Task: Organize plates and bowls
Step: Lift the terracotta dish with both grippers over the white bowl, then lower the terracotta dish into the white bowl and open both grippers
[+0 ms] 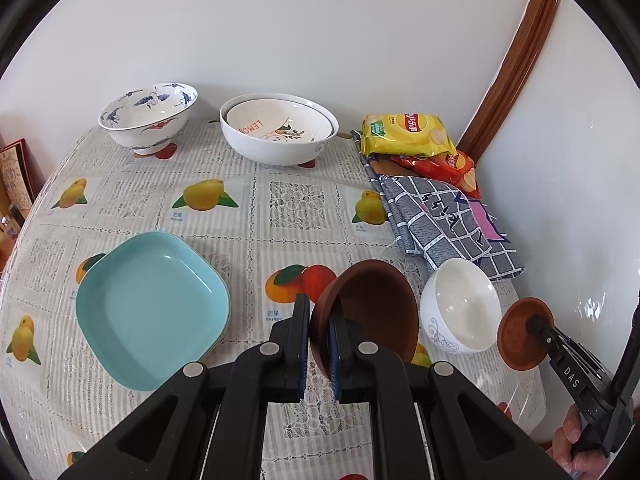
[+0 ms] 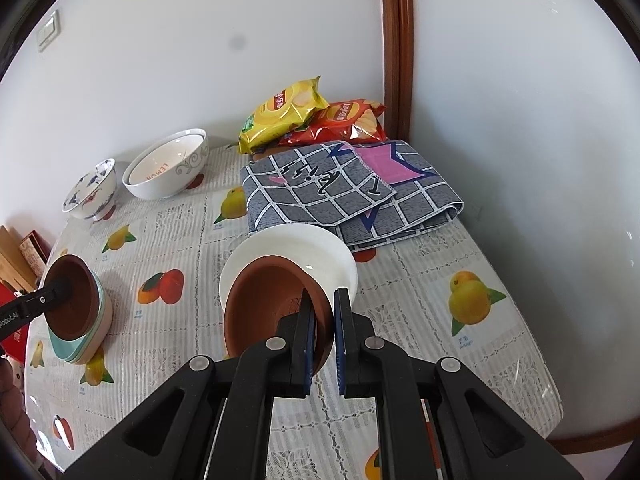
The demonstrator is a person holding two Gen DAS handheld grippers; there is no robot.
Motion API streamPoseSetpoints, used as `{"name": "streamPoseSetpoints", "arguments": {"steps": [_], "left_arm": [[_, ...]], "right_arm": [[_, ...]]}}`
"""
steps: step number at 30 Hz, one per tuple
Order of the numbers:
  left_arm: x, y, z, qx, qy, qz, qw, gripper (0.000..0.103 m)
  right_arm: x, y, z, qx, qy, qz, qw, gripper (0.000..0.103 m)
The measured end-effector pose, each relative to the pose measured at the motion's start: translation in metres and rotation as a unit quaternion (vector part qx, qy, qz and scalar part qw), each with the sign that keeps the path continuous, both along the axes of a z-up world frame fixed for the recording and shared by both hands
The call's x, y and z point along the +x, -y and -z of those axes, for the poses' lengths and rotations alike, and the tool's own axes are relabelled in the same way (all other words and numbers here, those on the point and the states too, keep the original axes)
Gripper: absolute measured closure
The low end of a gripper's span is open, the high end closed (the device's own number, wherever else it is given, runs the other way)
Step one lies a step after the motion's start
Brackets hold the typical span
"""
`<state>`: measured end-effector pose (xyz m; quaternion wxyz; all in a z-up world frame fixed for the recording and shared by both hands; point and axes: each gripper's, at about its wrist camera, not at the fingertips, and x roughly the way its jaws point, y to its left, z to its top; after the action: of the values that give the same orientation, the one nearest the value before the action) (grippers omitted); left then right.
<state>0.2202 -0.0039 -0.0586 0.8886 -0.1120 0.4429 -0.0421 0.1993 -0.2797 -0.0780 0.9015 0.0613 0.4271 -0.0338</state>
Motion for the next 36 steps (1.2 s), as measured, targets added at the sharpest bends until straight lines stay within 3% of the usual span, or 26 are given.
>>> {"name": "streamPoseSetpoints", "arguments": {"steps": [20, 36], "left_arm": [[0.042, 0.001, 0.035, 0.004, -0.037, 0.001, 0.9993, 0.094], [0.053, 0.0, 0.044, 0.007, -0.043, 0.004, 0.999, 0.094]], "right_arm": [[0.058, -0.008, 0.05, -0.02, -0.049, -0.01, 0.999, 0.094], [0.079, -0.02, 0.073, -0.039, -0.079, -0.028, 0.996, 0.094]]}}
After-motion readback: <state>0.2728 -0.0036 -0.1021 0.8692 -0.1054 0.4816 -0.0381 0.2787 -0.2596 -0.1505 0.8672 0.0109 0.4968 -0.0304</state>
